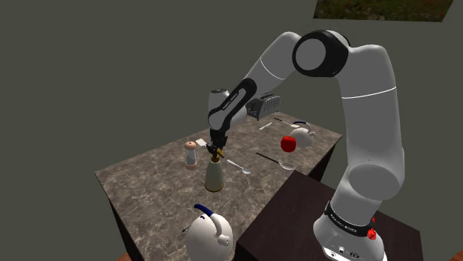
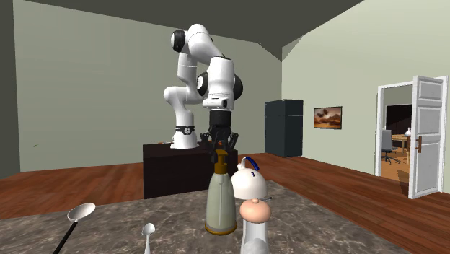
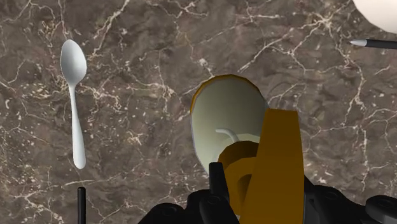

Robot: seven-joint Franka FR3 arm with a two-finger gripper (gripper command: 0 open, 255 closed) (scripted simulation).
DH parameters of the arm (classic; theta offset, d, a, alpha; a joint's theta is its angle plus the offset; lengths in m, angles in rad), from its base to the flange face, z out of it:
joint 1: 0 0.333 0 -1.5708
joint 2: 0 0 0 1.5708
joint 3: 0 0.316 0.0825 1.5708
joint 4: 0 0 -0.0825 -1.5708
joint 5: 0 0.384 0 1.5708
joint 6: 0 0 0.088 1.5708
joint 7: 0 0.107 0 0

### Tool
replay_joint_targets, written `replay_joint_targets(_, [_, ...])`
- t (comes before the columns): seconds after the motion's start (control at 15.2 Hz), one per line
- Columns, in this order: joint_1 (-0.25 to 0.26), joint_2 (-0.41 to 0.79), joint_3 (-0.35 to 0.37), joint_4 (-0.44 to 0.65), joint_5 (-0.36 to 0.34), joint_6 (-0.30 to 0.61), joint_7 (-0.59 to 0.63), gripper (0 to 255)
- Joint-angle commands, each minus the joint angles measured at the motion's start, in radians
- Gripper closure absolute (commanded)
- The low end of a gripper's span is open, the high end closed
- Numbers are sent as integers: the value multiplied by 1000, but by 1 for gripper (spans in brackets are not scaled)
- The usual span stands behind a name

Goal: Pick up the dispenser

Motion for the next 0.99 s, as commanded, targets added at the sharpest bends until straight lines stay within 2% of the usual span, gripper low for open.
replay_joint_targets(0.0, [0,1,0,0,0,1,0,255])
replay_joint_targets(0.46, [1,0,0,-2,0,2,1,255])
replay_joint_targets(0.92, [-1,-74,3,-3,5,-71,-5,255])
